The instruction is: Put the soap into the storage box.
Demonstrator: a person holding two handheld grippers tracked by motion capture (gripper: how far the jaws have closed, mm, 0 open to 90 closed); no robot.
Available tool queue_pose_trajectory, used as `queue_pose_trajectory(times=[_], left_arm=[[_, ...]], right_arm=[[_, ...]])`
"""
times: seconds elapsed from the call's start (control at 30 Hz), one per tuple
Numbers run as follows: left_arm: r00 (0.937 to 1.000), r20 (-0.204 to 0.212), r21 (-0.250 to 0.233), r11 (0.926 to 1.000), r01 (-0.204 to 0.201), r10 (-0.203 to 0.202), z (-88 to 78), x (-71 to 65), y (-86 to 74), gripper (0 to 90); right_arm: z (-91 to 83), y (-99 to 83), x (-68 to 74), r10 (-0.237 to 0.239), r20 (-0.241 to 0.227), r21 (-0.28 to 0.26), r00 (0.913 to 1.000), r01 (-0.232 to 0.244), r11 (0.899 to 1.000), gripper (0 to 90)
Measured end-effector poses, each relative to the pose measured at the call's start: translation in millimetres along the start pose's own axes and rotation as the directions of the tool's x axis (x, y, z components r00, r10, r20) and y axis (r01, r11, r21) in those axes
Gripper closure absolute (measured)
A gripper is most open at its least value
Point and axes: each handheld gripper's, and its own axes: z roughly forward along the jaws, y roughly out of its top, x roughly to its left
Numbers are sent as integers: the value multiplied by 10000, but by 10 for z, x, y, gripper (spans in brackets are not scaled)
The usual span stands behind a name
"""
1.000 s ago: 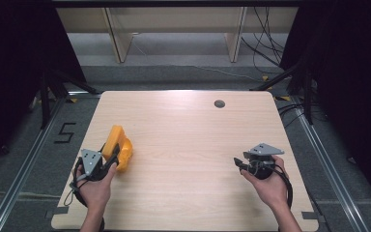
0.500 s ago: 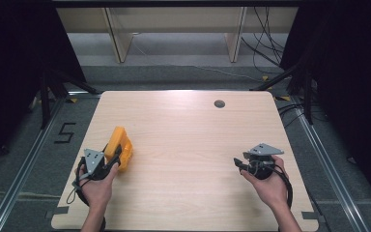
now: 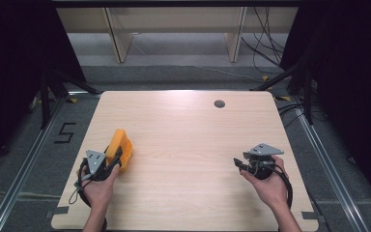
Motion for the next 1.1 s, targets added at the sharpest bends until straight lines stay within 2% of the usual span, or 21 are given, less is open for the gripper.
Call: queue_pose_trajectory(times=[0.27, 0.4, 0.47, 0.57, 0.6, 0.73, 0.77, 0.9, 0.97, 1.1], left_arm=[[9998, 171, 262, 9996, -133, 129, 37, -3, -49, 605], [9999, 170, 362, 9993, -25, 19, 49, 2, -78, 604], [9998, 174, 378, 9993, -45, 38, 50, 1, -76, 604], [9997, 242, 456, 9989, -70, 59, 55, 7, -68, 603], [9997, 239, 494, 9988, -72, 60, 54, 5, -65, 603], [9994, 316, 666, 9977, 99, -121, 62, 16, -47, 600], [9994, 324, 787, 9969, 74, -100, 61, 20, -35, 599], [9993, 371, 1175, 9930, -87, 43, 65, 13, 4, 586], [9991, 402, 1335, 9910, 43, -98, 66, 12, 21, 564], [9991, 401, 1665, 9860, 51, -119, 68, 13, 38, 526]], right_arm=[[18, -2, -6, -149, 8, -39, 9999, 149, 9999, 548], [28, -4, -2, -112, -21, -109, 9999, 112, 9999, 548], [22, 0, 8, 74, -84, -21, 9999, -74, 10000, 547], [18, 1, 9, 108, -273, 127, 9996, -104, 9999, 546], [16, -1, 14, 77, -87, 16, 9999, -77, 10000, 546], [14, 0, 16, 69, -95, 46, 9999, -68, 10000, 544], [24, -7, 4, -143, -65, -29, 9999, 143, 9999, 542], [23, -8, 16, -2, -91, 58, 10000, 2, 10000, 538], [23, -7, 18, 31, -94, 59, 10000, -31, 10000, 537], [22, -9, 11, -38, -90, 58, 10000, 39, 10000, 535]])
